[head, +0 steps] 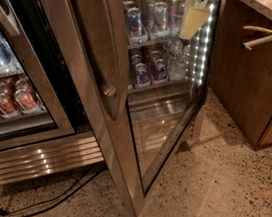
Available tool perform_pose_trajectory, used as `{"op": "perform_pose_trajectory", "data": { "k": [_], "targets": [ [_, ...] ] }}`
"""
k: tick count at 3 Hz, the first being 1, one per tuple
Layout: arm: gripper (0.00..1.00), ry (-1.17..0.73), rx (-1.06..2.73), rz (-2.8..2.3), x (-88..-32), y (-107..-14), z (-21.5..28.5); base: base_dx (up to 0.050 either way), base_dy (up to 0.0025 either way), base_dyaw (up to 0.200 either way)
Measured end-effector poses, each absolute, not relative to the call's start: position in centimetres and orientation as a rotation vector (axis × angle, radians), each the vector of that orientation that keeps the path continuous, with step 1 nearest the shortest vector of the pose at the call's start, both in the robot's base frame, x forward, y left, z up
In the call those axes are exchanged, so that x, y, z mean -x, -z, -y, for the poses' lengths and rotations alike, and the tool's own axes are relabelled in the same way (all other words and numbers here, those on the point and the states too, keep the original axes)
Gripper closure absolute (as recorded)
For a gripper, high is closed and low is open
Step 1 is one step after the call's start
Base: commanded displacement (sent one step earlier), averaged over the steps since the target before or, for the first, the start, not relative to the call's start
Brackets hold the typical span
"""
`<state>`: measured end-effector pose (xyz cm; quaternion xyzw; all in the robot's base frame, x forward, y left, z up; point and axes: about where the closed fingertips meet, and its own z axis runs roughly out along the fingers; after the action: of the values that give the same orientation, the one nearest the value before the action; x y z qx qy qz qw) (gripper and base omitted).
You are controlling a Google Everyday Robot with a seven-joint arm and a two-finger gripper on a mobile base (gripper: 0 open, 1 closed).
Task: Close right fridge door
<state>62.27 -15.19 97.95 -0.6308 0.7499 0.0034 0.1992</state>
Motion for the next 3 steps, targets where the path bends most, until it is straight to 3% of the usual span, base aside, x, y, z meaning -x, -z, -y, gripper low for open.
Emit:
{"op": "perform_pose_trajectory", "data": {
  "k": [1, 3],
  "targets": [
    [1.0, -0.009, 1.764, -2.097, -62.27, -97.95, 15.19, 0.044, 0.00204, 0.1],
    [1.0, -0.009, 1.764, -2.097, -62.27, -97.95, 15.19, 0.047, 0.00001, 0.0]
  ]
}}
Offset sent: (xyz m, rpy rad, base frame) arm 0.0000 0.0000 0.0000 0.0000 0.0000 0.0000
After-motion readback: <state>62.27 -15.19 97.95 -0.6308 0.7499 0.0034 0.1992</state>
